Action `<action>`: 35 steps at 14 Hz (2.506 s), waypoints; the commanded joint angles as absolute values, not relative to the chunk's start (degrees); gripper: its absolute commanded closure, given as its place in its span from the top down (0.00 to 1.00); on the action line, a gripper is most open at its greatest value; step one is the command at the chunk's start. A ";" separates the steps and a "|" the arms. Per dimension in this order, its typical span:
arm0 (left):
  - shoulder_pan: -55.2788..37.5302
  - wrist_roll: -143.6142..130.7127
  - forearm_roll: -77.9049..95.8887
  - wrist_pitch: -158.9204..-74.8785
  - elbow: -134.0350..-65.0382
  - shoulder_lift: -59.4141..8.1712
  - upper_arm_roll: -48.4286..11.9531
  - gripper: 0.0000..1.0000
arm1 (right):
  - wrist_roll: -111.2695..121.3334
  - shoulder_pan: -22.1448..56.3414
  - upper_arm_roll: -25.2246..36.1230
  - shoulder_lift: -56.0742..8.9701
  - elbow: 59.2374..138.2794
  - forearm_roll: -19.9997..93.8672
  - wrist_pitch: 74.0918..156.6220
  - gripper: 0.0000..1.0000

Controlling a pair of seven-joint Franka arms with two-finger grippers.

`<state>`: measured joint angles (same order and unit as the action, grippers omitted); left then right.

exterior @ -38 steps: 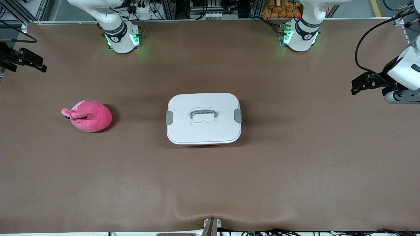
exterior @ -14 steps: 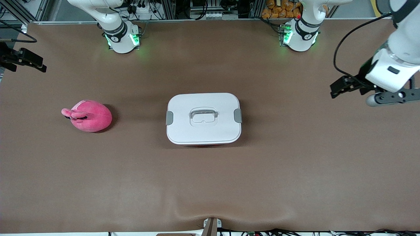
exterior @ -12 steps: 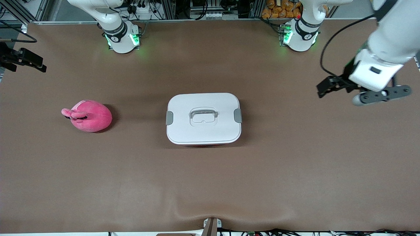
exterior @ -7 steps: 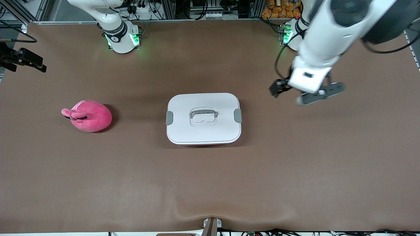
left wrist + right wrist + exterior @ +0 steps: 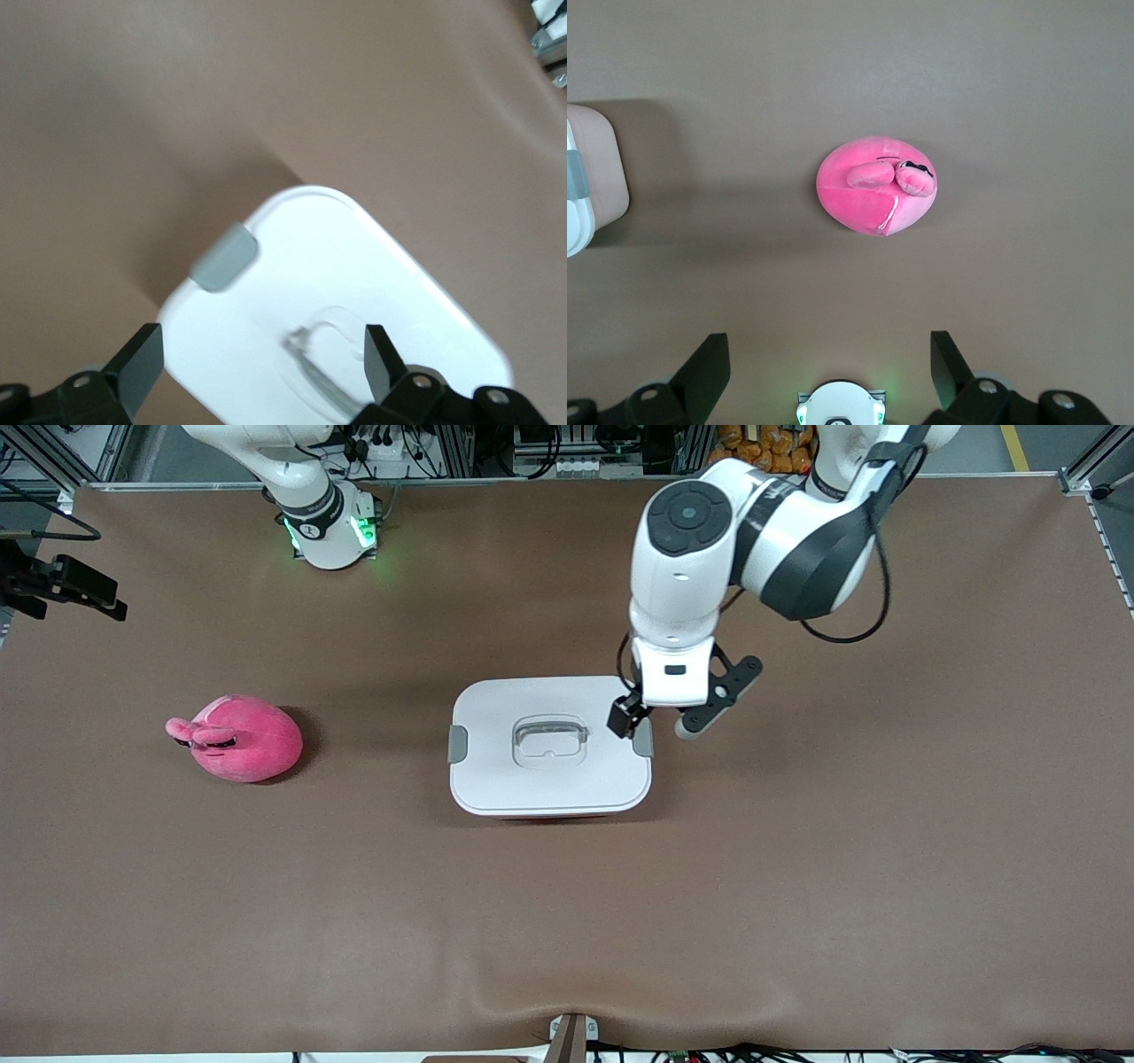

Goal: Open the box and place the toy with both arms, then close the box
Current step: 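Move the left gripper over the box lid handle, then grasp the lid handle with the left gripper while the right gripper reaches the toy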

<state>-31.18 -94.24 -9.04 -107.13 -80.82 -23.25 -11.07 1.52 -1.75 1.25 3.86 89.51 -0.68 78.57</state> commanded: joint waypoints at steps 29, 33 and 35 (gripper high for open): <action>-45.18 -158.03 -29.36 -123.49 -84.29 -33.84 -10.72 0.56 | 10.72 -2.37 1.32 -9.48 83.87 0.26 78.58 1.00; -45.18 -158.03 -29.36 -123.22 -84.29 -33.66 -10.72 0.47 | 23.23 -1.75 1.23 -10.28 84.29 0.00 78.57 1.00; -45.18 -158.03 -29.36 -122.96 -84.29 -33.49 -10.81 0.47 | 29.69 -2.28 1.23 -11.94 84.29 0.00 78.84 1.00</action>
<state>-44.78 -155.34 -27.76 -122.79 -83.43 -34.66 -10.93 23.90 -1.76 1.28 -9.67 86.02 -0.15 79.56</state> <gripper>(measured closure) 0.533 0.000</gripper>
